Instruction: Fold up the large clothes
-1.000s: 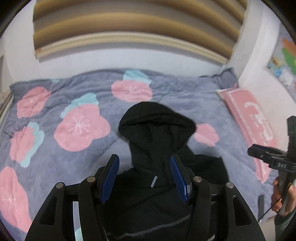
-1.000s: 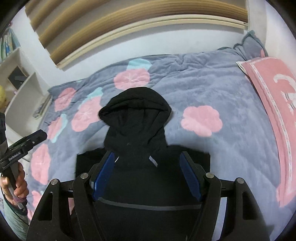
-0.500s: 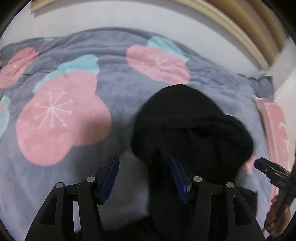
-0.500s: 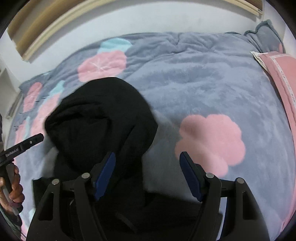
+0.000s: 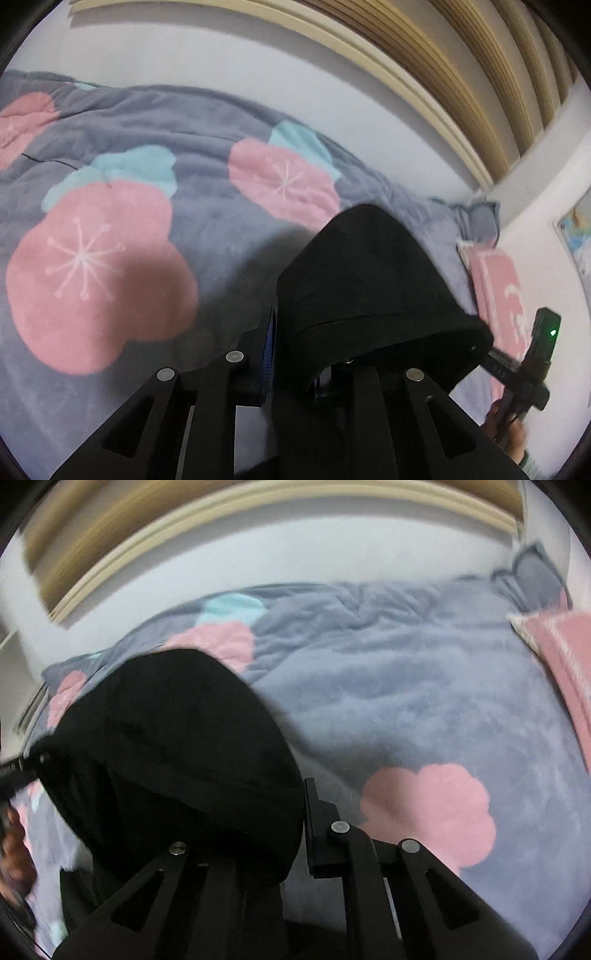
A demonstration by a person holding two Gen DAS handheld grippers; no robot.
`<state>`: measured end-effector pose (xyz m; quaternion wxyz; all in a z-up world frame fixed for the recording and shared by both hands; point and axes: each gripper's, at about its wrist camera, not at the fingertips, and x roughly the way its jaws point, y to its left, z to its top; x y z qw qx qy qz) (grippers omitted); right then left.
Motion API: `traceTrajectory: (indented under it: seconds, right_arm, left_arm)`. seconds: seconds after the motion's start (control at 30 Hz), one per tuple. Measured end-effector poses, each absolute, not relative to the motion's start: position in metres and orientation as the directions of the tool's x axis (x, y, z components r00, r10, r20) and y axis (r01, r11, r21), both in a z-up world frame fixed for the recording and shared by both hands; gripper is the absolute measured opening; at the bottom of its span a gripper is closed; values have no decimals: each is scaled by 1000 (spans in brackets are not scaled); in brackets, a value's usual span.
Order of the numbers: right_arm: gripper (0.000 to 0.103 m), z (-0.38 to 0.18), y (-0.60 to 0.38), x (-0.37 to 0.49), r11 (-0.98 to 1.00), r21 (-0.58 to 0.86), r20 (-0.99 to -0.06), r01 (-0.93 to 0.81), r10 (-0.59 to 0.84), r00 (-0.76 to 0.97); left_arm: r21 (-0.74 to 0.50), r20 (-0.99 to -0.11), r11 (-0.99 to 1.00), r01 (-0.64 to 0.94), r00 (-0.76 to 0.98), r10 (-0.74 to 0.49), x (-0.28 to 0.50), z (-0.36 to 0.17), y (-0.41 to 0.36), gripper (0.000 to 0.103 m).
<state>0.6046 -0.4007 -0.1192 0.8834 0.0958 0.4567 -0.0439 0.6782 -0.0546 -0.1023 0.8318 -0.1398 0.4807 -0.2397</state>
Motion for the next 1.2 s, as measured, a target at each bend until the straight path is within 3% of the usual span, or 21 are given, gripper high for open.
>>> traceTrajectory:
  seconds: [0.17, 0.3, 0.4, 0.47, 0.5, 0.63, 0.83, 1.1, 1.2]
  right_arm:
    - [10, -201, -414, 618, 966, 173, -913, 191, 85, 398]
    - [16, -211, -416, 620, 966, 199, -921, 162, 128, 369]
    - [31, -196, -420, 612, 972, 183, -923, 146, 119, 366]
    - [51, -182, -424, 601, 975, 174, -922, 137, 112, 372]
    - [52, -172, -426, 593, 975, 183, -915, 129, 121, 384]
    - [53, -131, -424, 575, 975, 203, -879, 88, 143, 454]
    - [52, -99, -395, 610, 982, 189, -832, 23, 148, 535]
    - [52, -200, -391, 637, 987, 159, -918, 38, 133, 373]
    - [52, -212, -399, 636, 977, 203, -913, 60, 167, 373]
  left_arm:
    - [-321, -898, 925, 205, 245, -366, 685, -199, -65, 26]
    - [-331, -885, 917, 223, 264, -384, 677, -208, -65, 32]
    - [-321, -877, 911, 259, 282, -389, 664, -187, -57, 56]
    - [-293, -876, 909, 298, 296, -380, 651, -176, -51, 57]
    - [-284, -877, 904, 319, 295, -379, 643, -167, -47, 58]
    - [-302, -839, 879, 370, 334, -429, 625, -127, -34, 58]
    - [-320, -759, 845, 428, 418, -499, 657, -88, -81, 60]
    - [-284, -875, 886, 367, 278, -396, 685, -187, -107, 60]
    - [-299, -877, 895, 332, 274, -395, 689, -207, -101, 71]
